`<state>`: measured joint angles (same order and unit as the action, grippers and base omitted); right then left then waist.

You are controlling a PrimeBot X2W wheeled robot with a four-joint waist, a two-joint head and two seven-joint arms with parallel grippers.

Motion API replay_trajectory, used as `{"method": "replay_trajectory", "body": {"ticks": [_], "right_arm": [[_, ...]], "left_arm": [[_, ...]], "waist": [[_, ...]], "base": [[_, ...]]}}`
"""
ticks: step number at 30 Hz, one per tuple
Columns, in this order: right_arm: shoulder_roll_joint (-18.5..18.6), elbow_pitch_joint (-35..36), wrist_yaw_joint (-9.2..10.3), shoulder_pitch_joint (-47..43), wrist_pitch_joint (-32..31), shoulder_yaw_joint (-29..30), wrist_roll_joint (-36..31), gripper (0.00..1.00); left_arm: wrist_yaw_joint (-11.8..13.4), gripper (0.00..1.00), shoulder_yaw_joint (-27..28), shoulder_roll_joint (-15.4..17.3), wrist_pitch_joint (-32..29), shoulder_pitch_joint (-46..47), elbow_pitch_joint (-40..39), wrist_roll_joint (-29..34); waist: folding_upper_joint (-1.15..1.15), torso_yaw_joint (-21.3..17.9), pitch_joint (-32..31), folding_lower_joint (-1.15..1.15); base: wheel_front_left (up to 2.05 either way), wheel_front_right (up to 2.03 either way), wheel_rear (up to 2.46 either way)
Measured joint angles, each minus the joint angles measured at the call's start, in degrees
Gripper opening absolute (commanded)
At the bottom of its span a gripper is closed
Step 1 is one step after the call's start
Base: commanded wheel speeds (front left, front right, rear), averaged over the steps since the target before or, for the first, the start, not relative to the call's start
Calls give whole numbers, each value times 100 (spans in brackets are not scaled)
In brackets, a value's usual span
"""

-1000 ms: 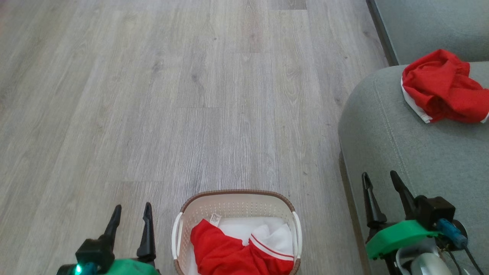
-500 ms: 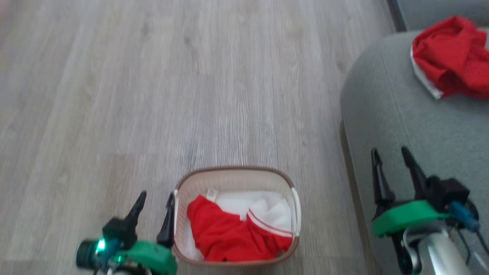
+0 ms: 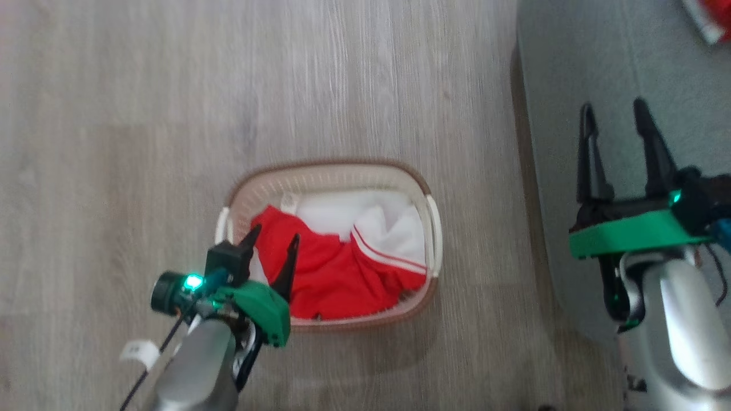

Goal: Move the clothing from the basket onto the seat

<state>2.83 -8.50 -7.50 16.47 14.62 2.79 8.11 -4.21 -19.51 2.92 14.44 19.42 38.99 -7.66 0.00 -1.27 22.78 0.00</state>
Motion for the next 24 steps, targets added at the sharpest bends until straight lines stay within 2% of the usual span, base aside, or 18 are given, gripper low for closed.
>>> {"method": "replay_trajectory", "body": {"ticks": [8, 12, 20, 24], "right_arm": [[2, 366, 0, 591, 1, -131, 0, 100], [7, 548, 0, 911, 1, -175, 15, 100], [8, 736, 0, 1249, 1, -292, 53, 100], [8, 790, 0, 1264, 1, -303, 52, 100]], "left_arm": [[-92, 100, -426, -35, 0, 1231, 1224, 181], [-177, 100, -684, -58, 0, 1836, 1761, 74], [-246, 100, -1529, -62, -172, 2312, 2350, -107], [-282, 100, -1708, -66, -285, 2508, 2616, -191]], "waist": [[0, -237, 1136, 0], [0, -363, 1810, 1], [0, -572, 2621, 2], [0, -649, 2852, 1]], "base": [[0, 0, 0], [0, 0, 0], [0, 0, 0], [0, 0, 0]]}}
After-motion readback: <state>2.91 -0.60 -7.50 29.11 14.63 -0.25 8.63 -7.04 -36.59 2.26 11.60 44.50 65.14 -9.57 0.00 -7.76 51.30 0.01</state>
